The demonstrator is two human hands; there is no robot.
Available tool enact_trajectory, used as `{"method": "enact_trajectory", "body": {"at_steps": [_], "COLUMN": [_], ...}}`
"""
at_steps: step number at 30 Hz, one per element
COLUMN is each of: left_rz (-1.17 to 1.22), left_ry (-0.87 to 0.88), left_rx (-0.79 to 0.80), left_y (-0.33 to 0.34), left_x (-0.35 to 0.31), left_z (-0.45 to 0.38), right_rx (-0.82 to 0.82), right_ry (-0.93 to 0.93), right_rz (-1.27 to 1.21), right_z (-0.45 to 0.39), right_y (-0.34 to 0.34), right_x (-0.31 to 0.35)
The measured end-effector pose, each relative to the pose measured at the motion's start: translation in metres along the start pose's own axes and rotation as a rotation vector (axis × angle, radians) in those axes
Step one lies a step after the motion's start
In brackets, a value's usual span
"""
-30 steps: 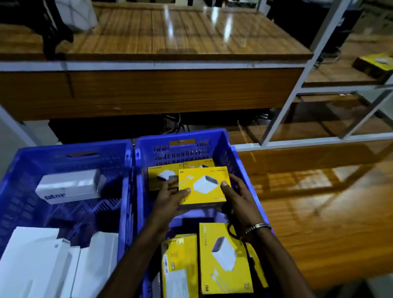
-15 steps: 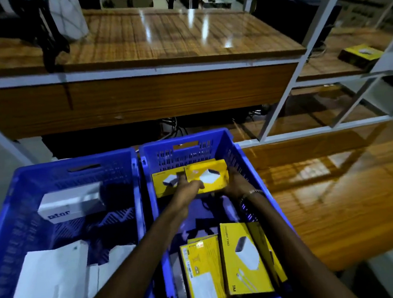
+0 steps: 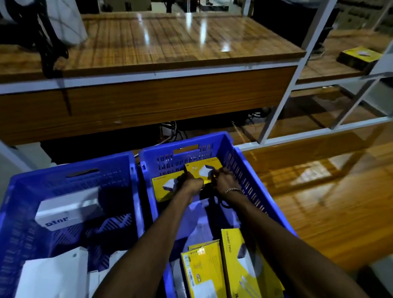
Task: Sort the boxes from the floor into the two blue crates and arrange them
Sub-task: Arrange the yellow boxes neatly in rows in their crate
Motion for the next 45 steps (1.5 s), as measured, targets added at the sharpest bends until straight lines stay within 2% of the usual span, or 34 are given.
{"method": "enact_trajectory", "body": {"at_steps": [3,6,11,13,15,18,21,23,26,28,31,33,36,39,43,45], "left_rz": [-0.074,-0.041,0.002,0.006,0.023,0.05,0.003,-0.087,-0.11,-0.29,-0.448,-0.393,-0.299,-0.016,0.36,0.507], "left_ry": [0.043,0.026,0.035,0.014,-0.005,0.024,0.073,0.107,0.164,0.224,0.258,0.31,0.317,0.249,0.181,0.149], "left_rx": [0.014,0.003,0.035,0.056,0.074,0.086,0.132,0.268,0.621,0.811,0.943,0.96,0.888,0.847,0.699,0.623], "left_y": [0.0,0.002,0.004,0.003,0.001,0.001,0.002,0.006,0.015,0.013,0.001,-0.007,-0.017,-0.016,-0.025,-0.034], "left_x": [-0.002,0.004,0.008,0.008,0.006,0.006,0.009,0.015,0.024,0.031,0.044,0.043,0.039,0.032,0.013,0.01], "left_z": [0.001,-0.008,-0.009,-0.014,-0.015,-0.014,-0.006,0.009,0.061,0.099,0.135,0.146,0.152,0.156,0.156,0.151], "right_rx": [-0.032,-0.093,-0.051,0.063,0.203,0.226,0.373,0.455,0.508,0.569,0.453,0.386,0.391,0.371,0.237,0.064], "right_ry": [0.039,0.01,0.01,-0.029,-0.075,-0.179,-0.332,-0.387,-0.372,-0.37,-0.404,-0.426,-0.472,-0.437,-0.323,-0.222], "right_rz": [0.142,0.338,0.498,0.441,0.266,0.0,-0.101,-0.047,0.12,0.046,-0.035,-0.103,-0.264,-0.532,-0.721,-0.831], "right_z": [-0.002,-0.007,-0.015,-0.019,-0.014,0.02,0.071,0.107,0.144,0.162,0.172,0.175,0.179,0.176,0.166,0.156], "right_y": [0.003,0.006,0.018,0.018,0.006,-0.029,-0.047,-0.055,-0.052,-0.044,-0.045,-0.052,-0.059,-0.069,-0.087,-0.094], "right_x": [-0.001,0.002,0.0,-0.004,-0.004,-0.005,-0.019,-0.035,-0.059,-0.063,-0.061,-0.058,-0.048,-0.04,-0.037,-0.038]}}
Point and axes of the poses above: each hand's wrist, its own z-axis away from the middle knuckle, its own y-axis out of the palm, x = y × z, the point moved 5 cm from there along -z, towards the middle knuckle, and after that the axes turned 14 degrees about z, right-handed, at the moved point
